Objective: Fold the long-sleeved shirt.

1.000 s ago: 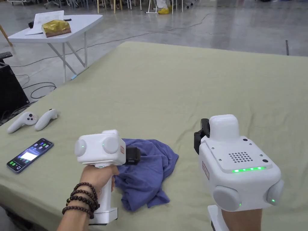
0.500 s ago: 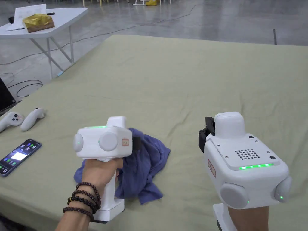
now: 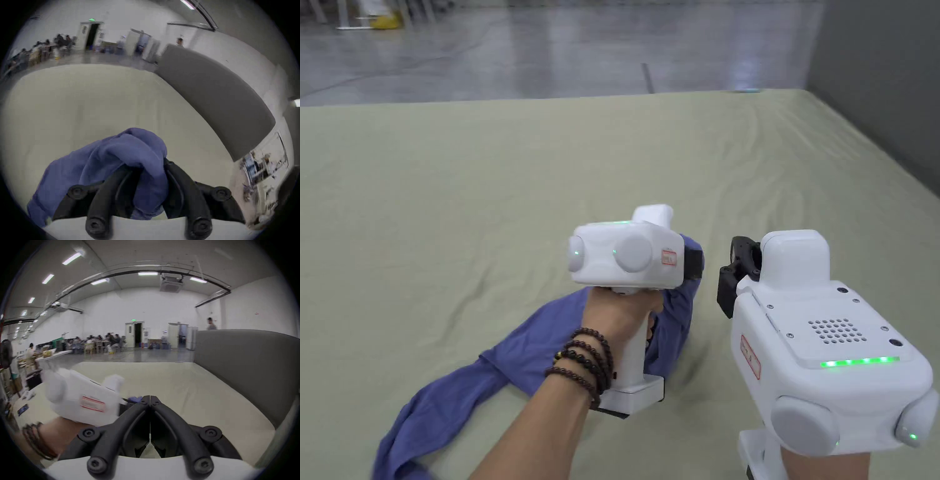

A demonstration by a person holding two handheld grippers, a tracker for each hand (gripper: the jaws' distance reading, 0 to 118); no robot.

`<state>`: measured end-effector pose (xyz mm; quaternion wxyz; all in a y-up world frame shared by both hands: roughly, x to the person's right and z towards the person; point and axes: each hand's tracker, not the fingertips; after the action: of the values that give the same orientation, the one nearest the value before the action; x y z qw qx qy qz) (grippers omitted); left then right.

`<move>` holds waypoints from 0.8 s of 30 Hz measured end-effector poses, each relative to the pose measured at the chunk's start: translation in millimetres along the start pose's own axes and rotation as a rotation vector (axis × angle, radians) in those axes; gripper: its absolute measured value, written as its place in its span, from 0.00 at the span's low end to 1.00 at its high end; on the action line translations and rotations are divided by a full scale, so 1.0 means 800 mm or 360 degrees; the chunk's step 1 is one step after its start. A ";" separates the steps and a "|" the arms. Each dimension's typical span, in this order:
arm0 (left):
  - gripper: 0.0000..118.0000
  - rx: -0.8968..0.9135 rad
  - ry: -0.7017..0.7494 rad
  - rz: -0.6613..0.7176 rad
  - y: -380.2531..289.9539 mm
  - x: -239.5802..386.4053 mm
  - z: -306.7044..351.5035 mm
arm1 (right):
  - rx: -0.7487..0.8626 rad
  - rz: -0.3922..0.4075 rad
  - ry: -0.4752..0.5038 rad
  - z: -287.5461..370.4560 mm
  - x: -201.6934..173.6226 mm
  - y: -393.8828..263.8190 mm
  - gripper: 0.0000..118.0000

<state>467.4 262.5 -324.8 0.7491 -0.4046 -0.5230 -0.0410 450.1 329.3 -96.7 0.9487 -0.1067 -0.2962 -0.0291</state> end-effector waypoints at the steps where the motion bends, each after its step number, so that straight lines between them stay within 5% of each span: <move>1: 0.17 -0.0058 0.0001 -0.0031 -0.003 0.020 -0.033 | -0.0019 -0.0008 -0.0054 0.002 0.018 -0.003 0.02; 6: 0.18 -0.0216 0.0142 -0.0016 -0.034 0.050 -0.115 | -0.0090 -0.0033 -0.0207 0.010 0.073 -0.017 0.02; 7: 0.30 -0.0202 0.0174 0.0021 -0.038 0.048 -0.118 | -0.0099 -0.0038 -0.0216 0.010 0.077 -0.018 0.02; 9: 1.00 -0.0149 0.0128 0.0052 -0.042 0.036 -0.107 | -0.0100 -0.0048 -0.0209 0.009 0.078 -0.019 0.02; 14: 1.00 0.0103 0.0078 0.0165 -0.028 -0.006 0.020 | -0.0061 -0.0035 -0.0135 0.012 0.059 -0.008 0.02; 19: 0.95 0.0559 0.0364 0.0134 -0.087 -0.052 0.190 | -0.0045 -0.0018 -0.0035 0.018 0.034 -0.007 0.02; 20: 0.85 0.0598 0.0472 0.0135 -0.109 -0.060 0.217 | -0.0047 -0.0009 -0.0017 0.019 0.028 -0.009 0.02; 22: 0.39 0.0651 0.0618 0.0101 -0.148 -0.074 0.256 | -0.0054 0.0002 0.0010 0.019 0.017 -0.012 0.02; 24: 0.33 0.0692 0.0827 0.0049 -0.187 -0.085 0.287 | -0.0047 0.0006 0.0020 0.020 0.006 -0.013 0.02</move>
<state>192.2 286.9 -267.0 0.9266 -0.2193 -0.3049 -0.0191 443.5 322.6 -79.0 0.9489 -0.1212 -0.2896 -0.0324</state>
